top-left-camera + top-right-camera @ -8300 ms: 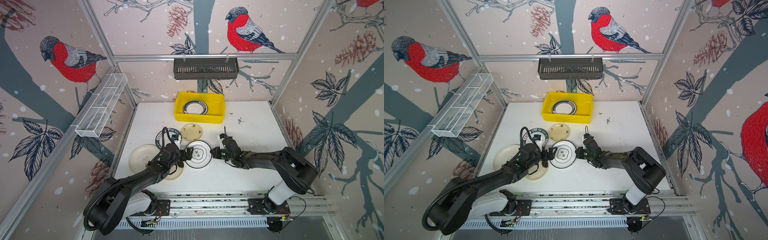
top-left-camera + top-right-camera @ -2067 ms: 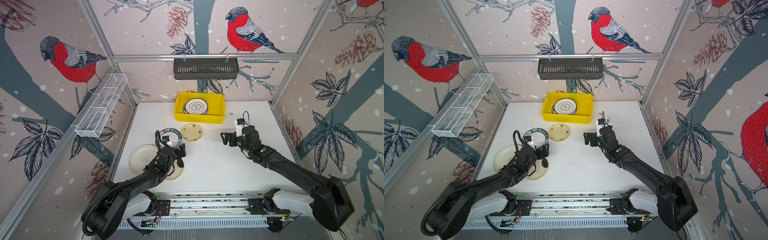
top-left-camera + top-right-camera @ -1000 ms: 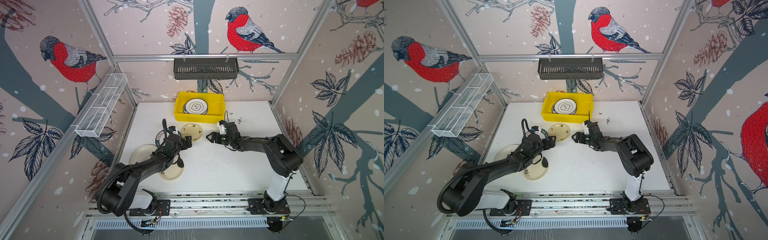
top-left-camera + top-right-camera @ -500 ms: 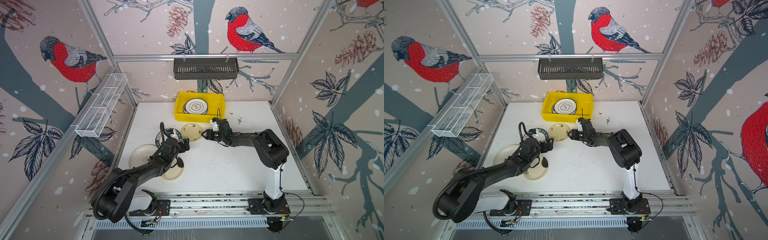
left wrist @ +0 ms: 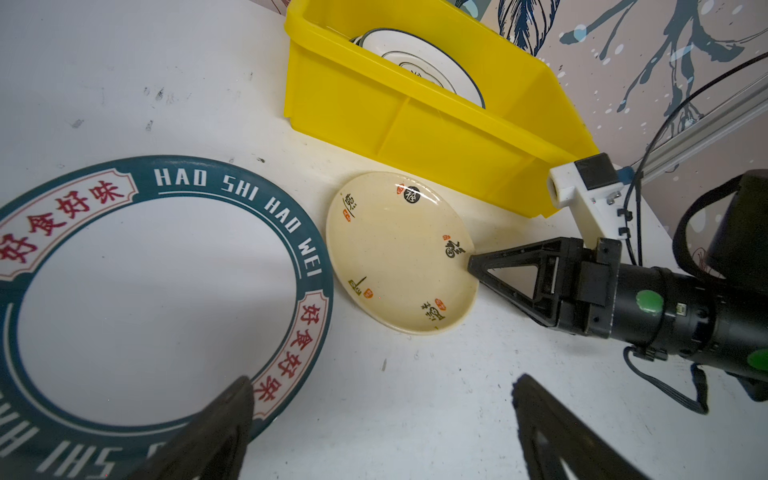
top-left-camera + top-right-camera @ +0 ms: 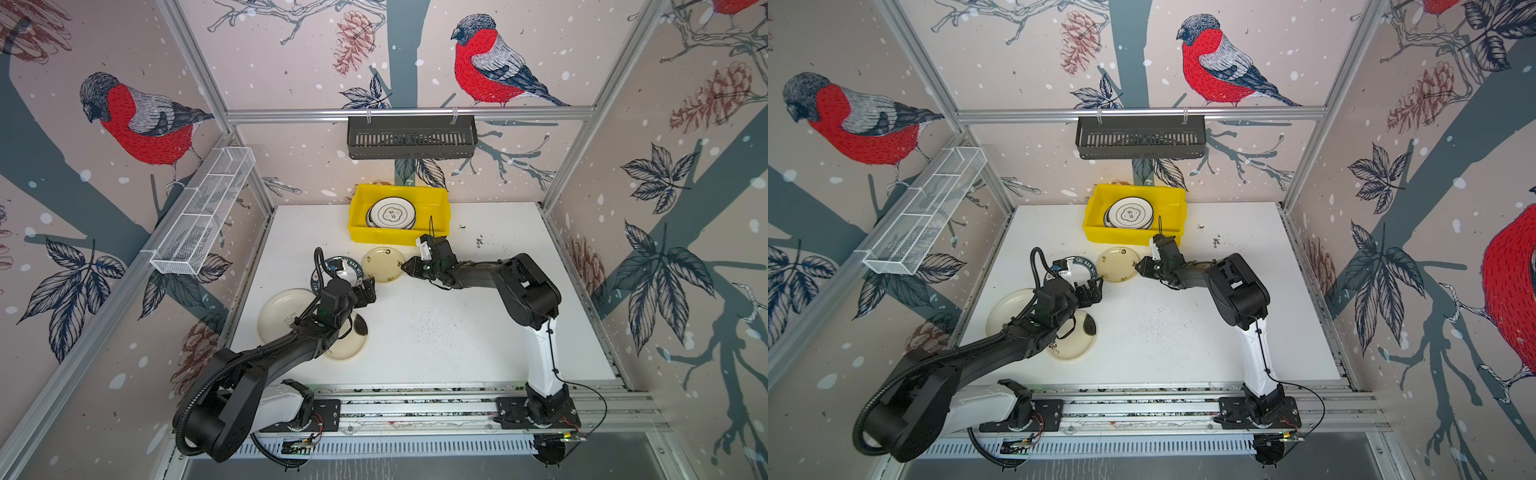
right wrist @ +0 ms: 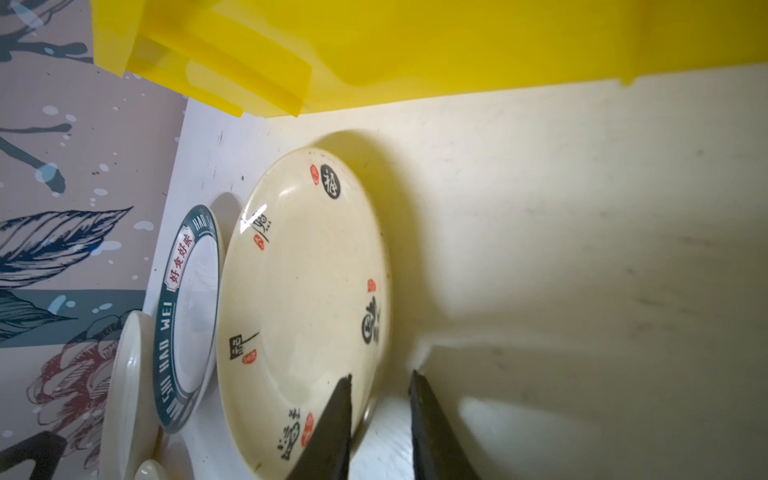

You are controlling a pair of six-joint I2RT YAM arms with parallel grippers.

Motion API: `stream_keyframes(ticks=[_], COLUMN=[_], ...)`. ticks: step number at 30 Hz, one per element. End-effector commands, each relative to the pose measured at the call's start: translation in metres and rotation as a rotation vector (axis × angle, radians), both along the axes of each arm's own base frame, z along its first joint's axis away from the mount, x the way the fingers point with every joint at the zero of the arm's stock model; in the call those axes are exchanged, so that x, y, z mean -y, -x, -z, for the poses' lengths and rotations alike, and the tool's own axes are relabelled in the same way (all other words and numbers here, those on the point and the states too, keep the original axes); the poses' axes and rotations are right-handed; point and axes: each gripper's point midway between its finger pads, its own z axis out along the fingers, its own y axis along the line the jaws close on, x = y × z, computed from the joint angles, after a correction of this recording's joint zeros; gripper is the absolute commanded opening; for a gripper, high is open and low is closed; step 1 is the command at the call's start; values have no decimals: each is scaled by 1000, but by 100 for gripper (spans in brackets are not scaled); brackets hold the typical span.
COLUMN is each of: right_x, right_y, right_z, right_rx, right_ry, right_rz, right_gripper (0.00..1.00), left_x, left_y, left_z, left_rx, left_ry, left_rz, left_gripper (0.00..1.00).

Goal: Place the plates into the plastic bin on the countertop
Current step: 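Tilt the cream plate upright and lift it with the right gripper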

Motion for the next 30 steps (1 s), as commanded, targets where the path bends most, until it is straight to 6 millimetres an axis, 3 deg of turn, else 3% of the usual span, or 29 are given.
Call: stream_keyframes(ticks=[1,8,11,19,30], right_x=[-2,-2,-1,0,11], right_y=[-3,-6,-9,-11,-3], right_z=[5,16,16,6,-19], right_rx=[-5,-28,-29,-15,24], right_ry=[3,10,8,-3,-19], right_rz=[14,30,50,64,93], right_gripper=[28,25,19,7,3], left_x=[-6,-7,-6,-8,-5], left_y=[-2,-2,-2,0,3], left_z=[-3,-1,-1,0,3], left_rx=[19,17,18,11,-6], left_ry=[-22,-31,-30,-34,-29], left_rz=[-21,-15,-14,-17,2], left_gripper=[96,96,96,96,96])
